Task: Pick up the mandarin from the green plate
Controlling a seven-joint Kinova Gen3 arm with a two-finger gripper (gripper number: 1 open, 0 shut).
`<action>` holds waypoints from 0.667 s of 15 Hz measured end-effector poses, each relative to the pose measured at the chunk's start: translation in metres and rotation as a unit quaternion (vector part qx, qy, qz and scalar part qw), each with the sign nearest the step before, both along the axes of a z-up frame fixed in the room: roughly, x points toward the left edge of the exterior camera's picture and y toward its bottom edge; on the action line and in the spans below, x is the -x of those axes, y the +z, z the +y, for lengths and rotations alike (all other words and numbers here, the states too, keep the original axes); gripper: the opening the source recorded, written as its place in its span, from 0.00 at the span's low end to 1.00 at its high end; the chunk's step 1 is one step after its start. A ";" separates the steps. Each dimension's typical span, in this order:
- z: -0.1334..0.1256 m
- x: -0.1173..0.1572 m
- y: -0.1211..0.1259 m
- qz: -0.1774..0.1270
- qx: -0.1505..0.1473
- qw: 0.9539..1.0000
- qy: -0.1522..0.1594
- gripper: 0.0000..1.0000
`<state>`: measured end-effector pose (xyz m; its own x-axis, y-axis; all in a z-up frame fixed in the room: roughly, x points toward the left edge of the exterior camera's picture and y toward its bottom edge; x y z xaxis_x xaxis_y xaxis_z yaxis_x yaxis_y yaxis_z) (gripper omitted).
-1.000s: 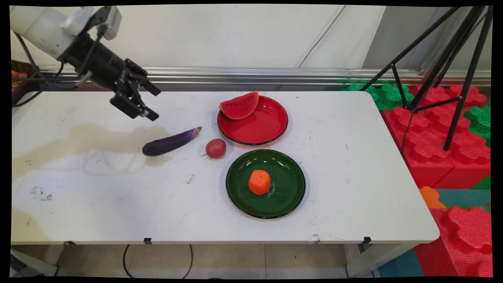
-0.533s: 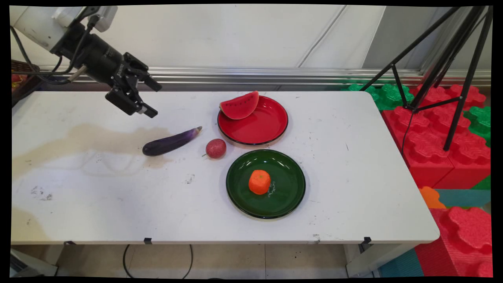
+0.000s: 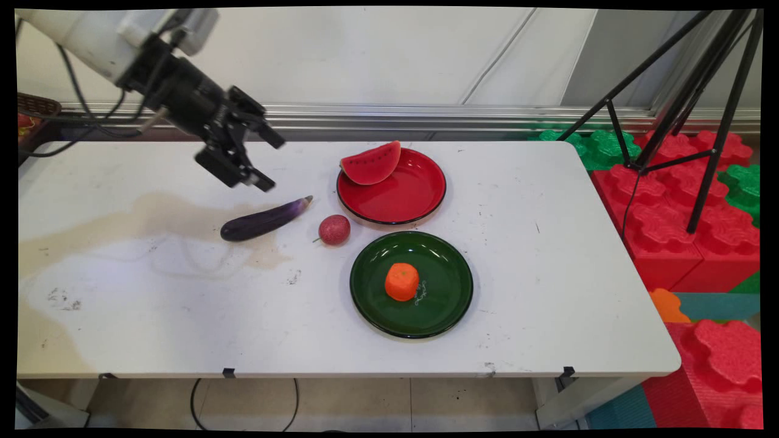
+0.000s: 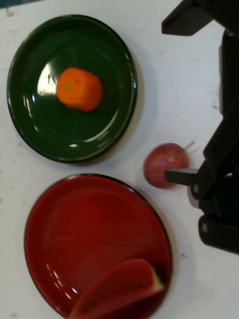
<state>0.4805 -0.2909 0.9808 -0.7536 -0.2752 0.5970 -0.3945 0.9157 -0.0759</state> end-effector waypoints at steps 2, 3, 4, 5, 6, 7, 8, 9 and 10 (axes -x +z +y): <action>-0.004 0.015 -0.005 0.002 -0.001 1.000 -0.011 1.00; -0.007 0.025 -0.010 0.002 -0.002 1.000 -0.018 1.00; -0.010 0.036 -0.015 0.002 -0.003 1.000 -0.024 1.00; -0.013 0.045 -0.021 0.002 -0.005 1.000 -0.029 1.00; -0.014 0.051 -0.024 0.001 -0.006 0.999 -0.031 1.00; -0.017 0.060 -0.030 0.001 -0.009 0.999 -0.035 1.00; -0.019 0.066 -0.034 0.000 -0.010 0.999 -0.037 1.00; -0.022 0.076 -0.040 -0.002 -0.012 0.999 -0.040 1.00; -0.025 0.086 -0.048 -0.004 -0.014 0.999 -0.042 1.00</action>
